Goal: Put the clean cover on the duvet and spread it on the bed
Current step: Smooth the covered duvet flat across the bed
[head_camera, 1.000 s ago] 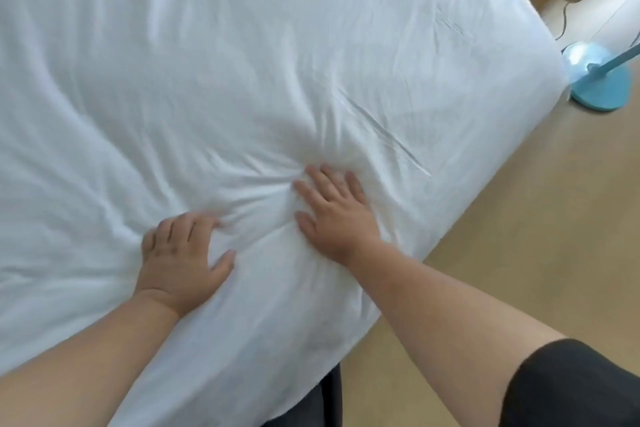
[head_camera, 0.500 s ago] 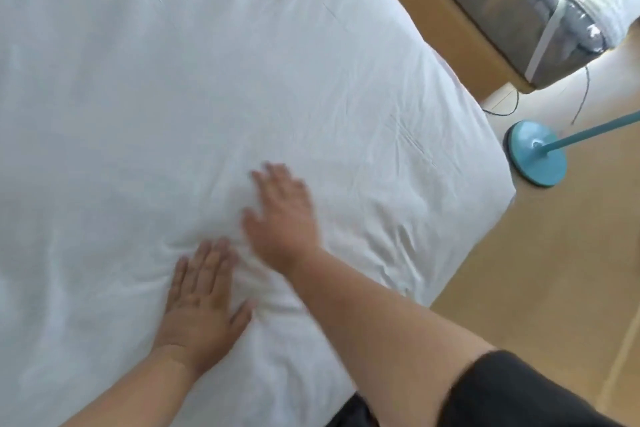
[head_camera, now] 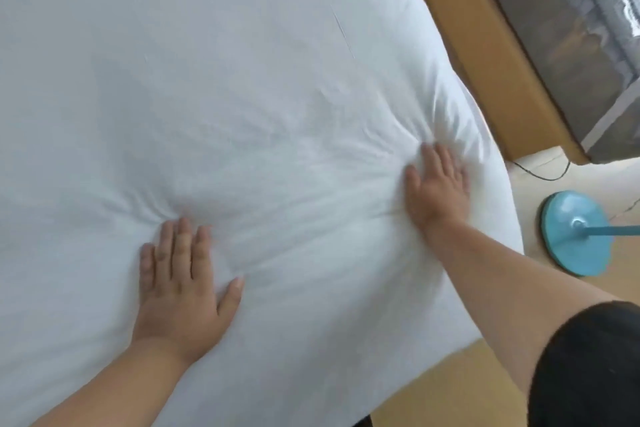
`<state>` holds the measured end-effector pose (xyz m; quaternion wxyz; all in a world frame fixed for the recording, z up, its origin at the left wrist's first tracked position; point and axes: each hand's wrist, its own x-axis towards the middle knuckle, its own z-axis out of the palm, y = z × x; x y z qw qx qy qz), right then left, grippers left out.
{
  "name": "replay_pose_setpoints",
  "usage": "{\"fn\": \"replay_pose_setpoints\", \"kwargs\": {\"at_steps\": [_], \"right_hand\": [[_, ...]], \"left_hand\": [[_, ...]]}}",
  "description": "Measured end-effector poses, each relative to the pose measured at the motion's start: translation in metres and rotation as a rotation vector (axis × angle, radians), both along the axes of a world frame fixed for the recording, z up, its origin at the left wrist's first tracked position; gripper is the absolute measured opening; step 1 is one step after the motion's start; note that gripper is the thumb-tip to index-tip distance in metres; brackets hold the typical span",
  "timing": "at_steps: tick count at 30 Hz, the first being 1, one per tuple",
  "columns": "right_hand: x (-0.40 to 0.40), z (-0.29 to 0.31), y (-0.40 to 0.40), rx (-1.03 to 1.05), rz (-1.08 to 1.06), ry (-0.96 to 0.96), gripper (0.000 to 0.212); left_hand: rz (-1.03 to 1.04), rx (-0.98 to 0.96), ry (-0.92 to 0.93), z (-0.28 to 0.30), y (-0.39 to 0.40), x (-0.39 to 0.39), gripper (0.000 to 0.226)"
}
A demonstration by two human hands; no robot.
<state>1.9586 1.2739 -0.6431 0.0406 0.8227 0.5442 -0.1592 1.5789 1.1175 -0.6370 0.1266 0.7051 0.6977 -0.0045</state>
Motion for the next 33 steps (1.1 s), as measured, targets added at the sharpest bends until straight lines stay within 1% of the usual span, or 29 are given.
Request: {"fn": "replay_pose_setpoints", "kwargs": {"at_steps": [2, 3, 4, 6, 7, 9, 11, 12, 14, 15, 17, 18, 20, 22, 23, 25, 26, 27, 28, 29, 30, 31, 32, 33], "right_hand": [[0.109, 0.000, -0.031, -0.187, -0.369, -0.019, 0.074], [0.147, 0.003, -0.051, -0.279, -0.496, -0.028, 0.073], [0.171, 0.008, -0.065, -0.339, -0.554, -0.041, 0.068], [0.189, 0.018, -0.067, -0.352, -0.562, -0.095, 0.057], [0.182, 0.023, -0.054, -0.296, -0.532, -0.115, 0.055], [0.142, 0.038, -0.015, -0.093, -0.385, -0.091, 0.055], [0.083, 0.052, 0.035, 0.129, -0.188, -0.017, 0.054], [0.051, 0.055, 0.060, 0.205, -0.071, 0.029, 0.053], [-0.010, 0.058, 0.098, 0.254, 0.166, 0.069, 0.054], [-0.038, 0.058, 0.108, 0.247, 0.278, 0.051, 0.055], [-0.092, 0.052, 0.106, 0.204, 0.483, 0.002, 0.056], [-0.119, 0.046, 0.094, 0.176, 0.566, -0.010, 0.055], [-0.185, 0.030, 0.047, 0.128, 0.640, 0.000, 0.059], [-0.266, 0.013, -0.036, 0.074, 0.720, 0.030, 0.066], [-0.309, 0.006, -0.090, 0.054, 0.820, 0.062, 0.070], [-0.388, 0.001, -0.203, 0.020, 1.093, 0.154, 0.074], [-0.421, -0.002, -0.259, -0.028, 1.251, 0.189, 0.073], [-0.448, -0.002, -0.311, -0.108, 1.418, 0.199, 0.070], [-0.470, 0.000, -0.353, -0.194, 1.576, 0.175, 0.069], [-0.490, 0.005, -0.383, -0.269, 1.708, 0.139, 0.067], [-0.507, 0.010, -0.399, -0.333, 1.821, 0.121, 0.066], [-0.524, 0.016, -0.404, -0.350, 1.915, 0.157, 0.064], [-0.540, 0.023, -0.399, -0.287, 1.992, 0.232, 0.061], [-0.556, 0.032, -0.386, -0.171, 2.032, 0.318, 0.055]], "left_hand": [[0.008, -0.010, -0.045, -0.002, -0.007, 0.059, 0.089], [-0.008, -0.020, -0.056, -0.001, -0.011, 0.082, 0.089], [-0.030, -0.041, -0.061, 0.001, -0.014, 0.100, 0.090], [-0.068, -0.119, -0.077, 0.011, -0.016, 0.115, 0.087], [-0.100, -0.140, -0.083, 0.017, -0.013, 0.114, 0.083], [-0.181, -0.107, -0.071, 0.029, 0.000, 0.100, 0.064], [-0.209, 0.012, -0.059, 0.040, 0.026, 0.076, 0.048], [-0.204, 0.069, -0.045, 0.044, 0.039, 0.063, 0.045], [-0.190, 0.118, -0.002, 0.050, 0.062, 0.037, 0.047], [-0.183, 0.089, 0.022, 0.050, 0.070, 0.025, 0.050], [-0.118, -0.046, 0.060, 0.045, 0.072, -0.004, 0.059], [-0.064, -0.099, 0.071, 0.039, 0.063, -0.021, 0.062], [0.039, -0.118, 0.063, 0.025, 0.022, -0.058, 0.065], [0.165, -0.104, 0.017, 0.017, -0.047, -0.099, 0.067], [0.247, -0.086, 0.004, 0.014, -0.090, -0.123, 0.066], [0.447, -0.060, 0.010, 0.011, -0.178, -0.177, 0.064], [0.535, -0.082, 0.022, 0.011, -0.223, -0.207, 0.064], [0.621, -0.147, 0.036, 0.012, -0.270, -0.237, 0.065], [0.734, -0.225, 0.038, 0.012, -0.316, -0.267, 0.065], [0.890, -0.302, 0.036, 0.013, -0.360, -0.297, 0.065], [1.094, -0.391, 0.033, 0.016, -0.402, -0.325, 0.064], [1.318, -0.493, 0.020, 0.021, -0.438, -0.352, 0.064], [1.515, -0.567, -0.004, 0.027, -0.467, -0.378, 0.065], [1.640, -0.574, -0.031, 0.032, -0.486, -0.401, 0.065]]}}
